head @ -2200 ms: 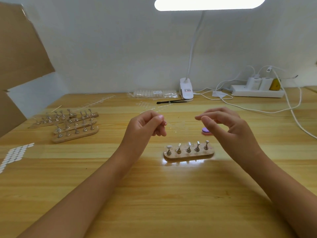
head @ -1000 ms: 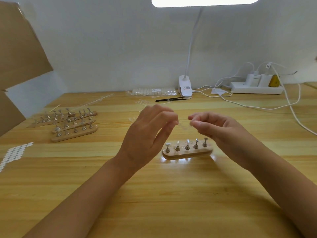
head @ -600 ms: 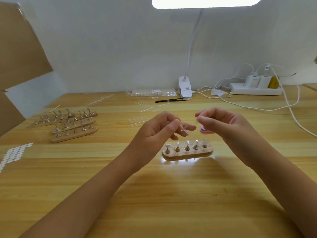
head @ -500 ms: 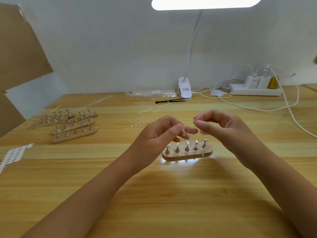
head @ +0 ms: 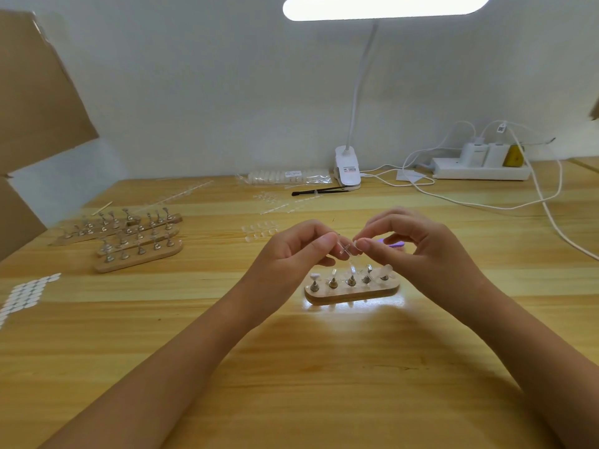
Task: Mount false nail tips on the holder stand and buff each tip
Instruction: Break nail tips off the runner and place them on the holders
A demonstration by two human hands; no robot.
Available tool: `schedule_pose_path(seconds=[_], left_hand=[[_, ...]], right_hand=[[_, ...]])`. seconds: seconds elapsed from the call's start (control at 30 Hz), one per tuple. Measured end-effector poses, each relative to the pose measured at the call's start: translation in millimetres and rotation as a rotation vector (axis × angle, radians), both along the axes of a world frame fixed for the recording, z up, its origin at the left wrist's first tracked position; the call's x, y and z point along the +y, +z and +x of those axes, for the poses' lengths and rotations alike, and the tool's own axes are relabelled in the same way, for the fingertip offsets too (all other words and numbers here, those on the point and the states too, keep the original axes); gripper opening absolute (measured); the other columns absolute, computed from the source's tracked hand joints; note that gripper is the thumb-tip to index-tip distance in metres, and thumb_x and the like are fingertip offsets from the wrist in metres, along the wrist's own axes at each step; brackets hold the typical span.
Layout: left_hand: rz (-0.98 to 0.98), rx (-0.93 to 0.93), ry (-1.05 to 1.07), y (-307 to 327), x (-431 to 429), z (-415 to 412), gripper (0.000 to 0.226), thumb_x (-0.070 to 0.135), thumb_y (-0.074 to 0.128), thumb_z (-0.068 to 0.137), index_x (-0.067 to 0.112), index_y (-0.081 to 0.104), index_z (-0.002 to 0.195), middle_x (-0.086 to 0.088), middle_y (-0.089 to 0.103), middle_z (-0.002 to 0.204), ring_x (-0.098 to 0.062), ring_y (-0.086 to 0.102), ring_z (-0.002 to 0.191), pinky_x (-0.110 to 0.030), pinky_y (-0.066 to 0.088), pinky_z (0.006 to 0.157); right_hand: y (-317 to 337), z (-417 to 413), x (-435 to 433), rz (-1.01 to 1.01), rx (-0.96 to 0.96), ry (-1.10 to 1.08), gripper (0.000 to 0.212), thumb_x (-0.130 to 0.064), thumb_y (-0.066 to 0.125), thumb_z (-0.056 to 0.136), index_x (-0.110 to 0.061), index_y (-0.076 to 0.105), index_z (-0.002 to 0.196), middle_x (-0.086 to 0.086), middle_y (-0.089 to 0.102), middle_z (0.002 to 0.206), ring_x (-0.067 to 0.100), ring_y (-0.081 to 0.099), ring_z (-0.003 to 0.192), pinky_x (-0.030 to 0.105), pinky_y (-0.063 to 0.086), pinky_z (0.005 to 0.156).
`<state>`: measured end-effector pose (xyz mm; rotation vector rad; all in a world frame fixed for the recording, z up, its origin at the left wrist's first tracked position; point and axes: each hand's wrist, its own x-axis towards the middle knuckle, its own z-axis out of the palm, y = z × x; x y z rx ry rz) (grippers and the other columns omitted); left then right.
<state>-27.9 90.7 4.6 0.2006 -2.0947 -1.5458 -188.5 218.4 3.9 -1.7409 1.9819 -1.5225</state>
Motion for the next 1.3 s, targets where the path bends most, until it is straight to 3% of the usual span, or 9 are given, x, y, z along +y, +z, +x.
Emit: schedule_pose_path(seconds=[0.17,0.33,0.43,0.63,0.77,1.07,1.17,1.3], left_hand=[[0.054,0.000,-0.008,0.9,1.2,-0.1,0.023,0.013,0.047,0.100,0.008,0.063,0.084,-0.011,0.073,0.108,-0.016,0.068,0.097,-0.029,0.054,0.090],[0.082,-0.002,-0.008,0.2,1.2,-0.3,0.024,0.012,0.047,0.100,0.008,0.064,0.083,-0.015,0.073,0.109,-0.017,0.068,0.097,-0.030,0.055,0.091],[0.121,0.001,-0.005,-1.4,-0.3,-1.5,0.024,0.014,0.047,0.100,0.009,0.064,0.083,-0.020,0.070,0.108,-0.017,0.068,0.096,-0.029,0.054,0.090],[0.182,0.038,-0.012,-1.9,-2.3,-1.7,0.023,0.028,0.052,0.090,0.012,0.066,0.082,-0.013,0.073,0.105,-0.014,0.068,0.094,-0.026,0.054,0.086],[0.170,0.034,-0.018,-2.5,-3.2,-1.9,0.024,0.020,0.050,0.097,0.013,0.066,0.081,-0.013,0.073,0.106,-0.016,0.068,0.096,-0.027,0.054,0.088],[0.176,0.023,-0.048,1.0,-2.3,-0.9,0.022,0.028,0.051,0.091,0.012,0.063,0.081,-0.012,0.074,0.108,-0.018,0.068,0.097,-0.029,0.054,0.090],[0.156,0.019,-0.045,0.7,-3.0,-0.5,0.022,0.027,0.053,0.094,0.013,0.063,0.081,-0.013,0.074,0.108,-0.017,0.068,0.097,-0.029,0.053,0.091],[0.138,0.014,-0.036,-1.3,-4.1,-1.0,0.022,0.029,0.055,0.096,0.014,0.063,0.081,-0.013,0.073,0.108,-0.016,0.068,0.097,-0.030,0.052,0.092]], right_hand=[[-2.8,2.8,-1.7,-0.099,0.088,-0.016,0.032,-0.044,0.064,0.078,-0.022,0.069,0.101,-0.009,0.063,0.101,0.010,0.060,0.094,0.020,0.051,0.078],[-4.6,3.6,-2.2,-0.109,0.100,-0.022,0.028,-0.042,0.062,0.081,-0.019,0.071,0.095,-0.005,0.066,0.096,0.012,0.062,0.090,0.030,0.053,0.076],[-2.9,4.2,-0.9,-0.112,0.114,-0.019,0.029,-0.043,0.062,0.080,-0.022,0.074,0.096,-0.009,0.066,0.093,0.008,0.062,0.087,0.028,0.053,0.075],[-0.3,3.9,1.4,-0.074,0.094,0.012,0.026,-0.040,0.061,0.081,-0.028,0.072,0.102,-0.014,0.067,0.095,0.003,0.062,0.091,0.015,0.050,0.076],[0.9,3.5,1.7,-0.051,0.068,0.022,0.031,-0.045,0.056,0.081,-0.029,0.072,0.101,-0.016,0.066,0.095,0.003,0.062,0.091,0.017,0.051,0.076],[1.5,0.4,2.0,-0.073,-0.018,0.051,0.033,-0.045,0.063,0.077,-0.024,0.074,0.098,-0.009,0.071,0.095,0.008,0.067,0.087,0.023,0.057,0.076],[1.2,0.3,2.3,-0.084,0.039,0.052,0.037,-0.045,0.064,0.077,-0.017,0.076,0.099,-0.009,0.070,0.096,0.011,0.066,0.090,0.029,0.056,0.079],[1.8,1.4,2.8,-0.098,0.090,0.059,0.036,-0.044,0.063,0.078,-0.017,0.075,0.100,-0.010,0.069,0.097,0.009,0.065,0.090,0.023,0.054,0.079]])
